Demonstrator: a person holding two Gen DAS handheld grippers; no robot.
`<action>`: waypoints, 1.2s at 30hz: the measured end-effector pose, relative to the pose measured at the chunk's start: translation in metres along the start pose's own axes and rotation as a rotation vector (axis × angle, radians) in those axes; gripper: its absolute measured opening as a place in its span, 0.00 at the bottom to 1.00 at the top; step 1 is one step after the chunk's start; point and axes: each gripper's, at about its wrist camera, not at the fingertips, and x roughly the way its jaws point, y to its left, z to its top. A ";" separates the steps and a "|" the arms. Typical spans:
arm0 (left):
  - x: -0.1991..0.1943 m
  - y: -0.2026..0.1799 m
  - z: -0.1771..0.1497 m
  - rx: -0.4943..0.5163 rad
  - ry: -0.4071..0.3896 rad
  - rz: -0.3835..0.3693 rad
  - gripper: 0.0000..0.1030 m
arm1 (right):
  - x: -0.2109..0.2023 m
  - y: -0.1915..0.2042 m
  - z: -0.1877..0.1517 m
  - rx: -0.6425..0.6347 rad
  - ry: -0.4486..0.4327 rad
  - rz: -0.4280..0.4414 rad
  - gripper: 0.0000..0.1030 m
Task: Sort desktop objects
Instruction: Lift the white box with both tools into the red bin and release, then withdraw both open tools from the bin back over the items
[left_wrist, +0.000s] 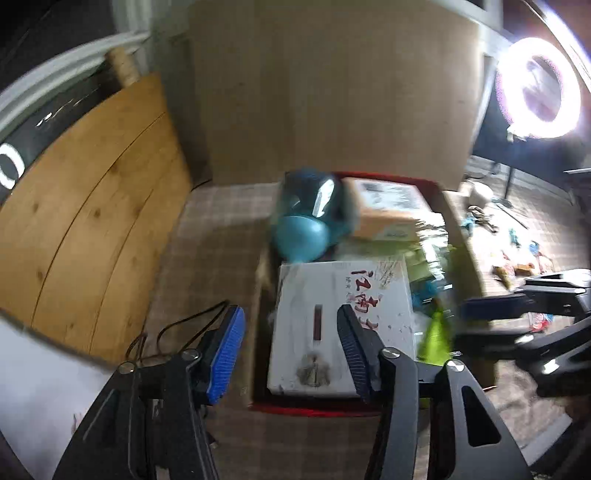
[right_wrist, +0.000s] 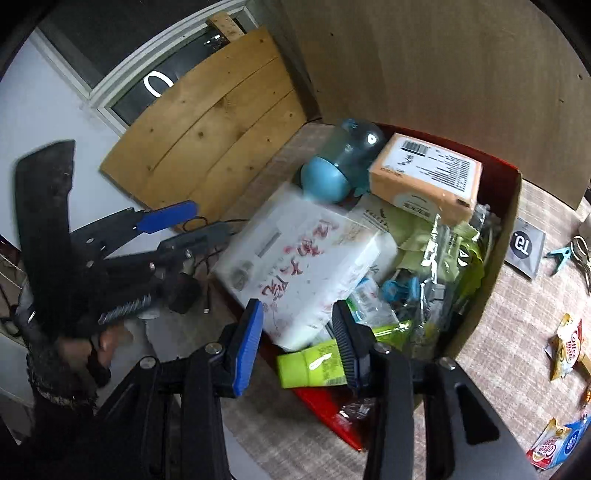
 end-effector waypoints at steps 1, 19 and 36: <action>-0.002 -0.001 -0.002 -0.007 -0.006 -0.007 0.46 | -0.001 -0.003 -0.003 0.003 -0.006 -0.010 0.38; -0.059 -0.074 -0.023 -0.039 -0.147 -0.094 0.66 | -0.111 -0.072 -0.069 0.116 -0.205 -0.207 0.38; -0.105 -0.168 -0.004 0.039 -0.240 -0.102 0.73 | -0.230 -0.134 -0.138 0.269 -0.389 -0.341 0.38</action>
